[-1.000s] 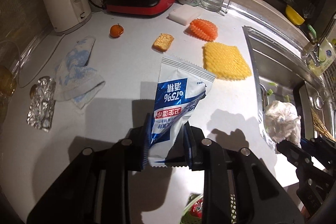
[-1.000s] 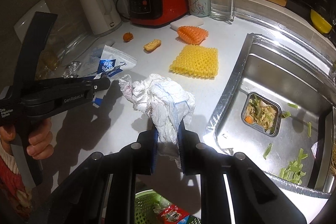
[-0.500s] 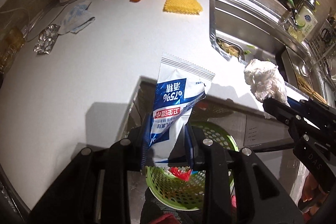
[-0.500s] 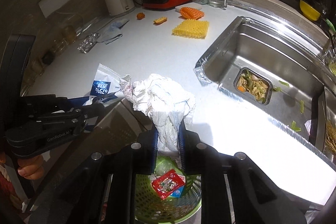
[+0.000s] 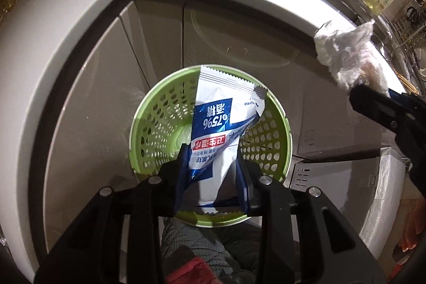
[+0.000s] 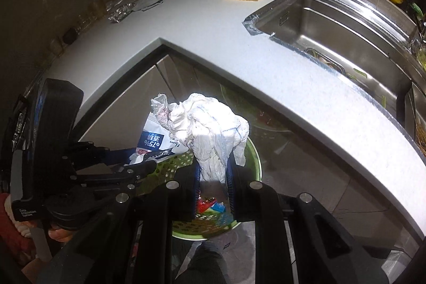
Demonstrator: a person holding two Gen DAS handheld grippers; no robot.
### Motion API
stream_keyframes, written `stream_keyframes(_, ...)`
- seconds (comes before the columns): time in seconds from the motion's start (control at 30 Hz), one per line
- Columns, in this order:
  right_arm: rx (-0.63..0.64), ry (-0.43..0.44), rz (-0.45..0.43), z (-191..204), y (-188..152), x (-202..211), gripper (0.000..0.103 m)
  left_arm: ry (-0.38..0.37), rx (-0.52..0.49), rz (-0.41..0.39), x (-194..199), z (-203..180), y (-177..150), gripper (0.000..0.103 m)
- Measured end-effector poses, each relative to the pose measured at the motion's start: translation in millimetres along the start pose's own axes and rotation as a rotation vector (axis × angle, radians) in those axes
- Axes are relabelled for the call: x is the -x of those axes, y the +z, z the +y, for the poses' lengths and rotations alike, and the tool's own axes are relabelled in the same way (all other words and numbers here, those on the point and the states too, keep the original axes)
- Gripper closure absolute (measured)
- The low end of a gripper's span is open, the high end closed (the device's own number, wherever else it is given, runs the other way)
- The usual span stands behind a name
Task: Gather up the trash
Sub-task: 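Carry packet and tissue over the green basket and release both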
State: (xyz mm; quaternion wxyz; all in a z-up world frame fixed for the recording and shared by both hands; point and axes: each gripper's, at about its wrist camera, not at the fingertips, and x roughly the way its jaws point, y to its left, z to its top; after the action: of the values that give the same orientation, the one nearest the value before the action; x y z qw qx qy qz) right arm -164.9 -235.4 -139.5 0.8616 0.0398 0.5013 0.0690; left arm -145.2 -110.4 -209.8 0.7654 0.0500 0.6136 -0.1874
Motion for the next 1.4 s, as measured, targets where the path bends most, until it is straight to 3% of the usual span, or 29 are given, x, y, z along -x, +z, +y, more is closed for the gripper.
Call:
stream_keyframes(0.17, -0.008, -0.001, 0.028, -8, -15, -4, 0.083, -0.004, 0.043, 0.052, -21, 0, -13, 0.055)
stream_keyframes(0.3, -0.013, -0.001, 0.032, -13, -19, -4, 0.083, 0.000, 0.051, 0.035, -18, -3, -15, 0.045)
stream_keyframes(0.67, -0.001, 0.011, 0.017, -15, -19, 2, 0.083, 0.026, 0.044, -0.010, 6, -6, -8, 0.036)
stream_keyframes(0.9, 0.029, 0.049, 0.028, -6, -21, -3, 0.082, 0.069, 0.075, -0.115, 51, 12, 0, 0.023)
stream_keyframes(1.03, 0.072, 0.071, 0.041, 8, -26, -16, 0.082, 0.118, 0.120, -0.166, 78, 29, 4, 0.021)
stream_keyframes(1.13, 0.098, 0.087, 0.060, 17, -30, -31, 0.075, 0.148, 0.155, -0.183, 92, 42, 7, 0.021)
stream_keyframes(1.3, 0.117, 0.086, 0.093, 27, -32, -55, 0.047, 0.176, 0.172, -0.177, 104, 50, 6, 0.020)
stream_keyframes(1.4, 0.112, 0.086, 0.090, 29, -29, -56, 0.037, 0.187, 0.164, -0.174, 105, 50, 4, 0.020)
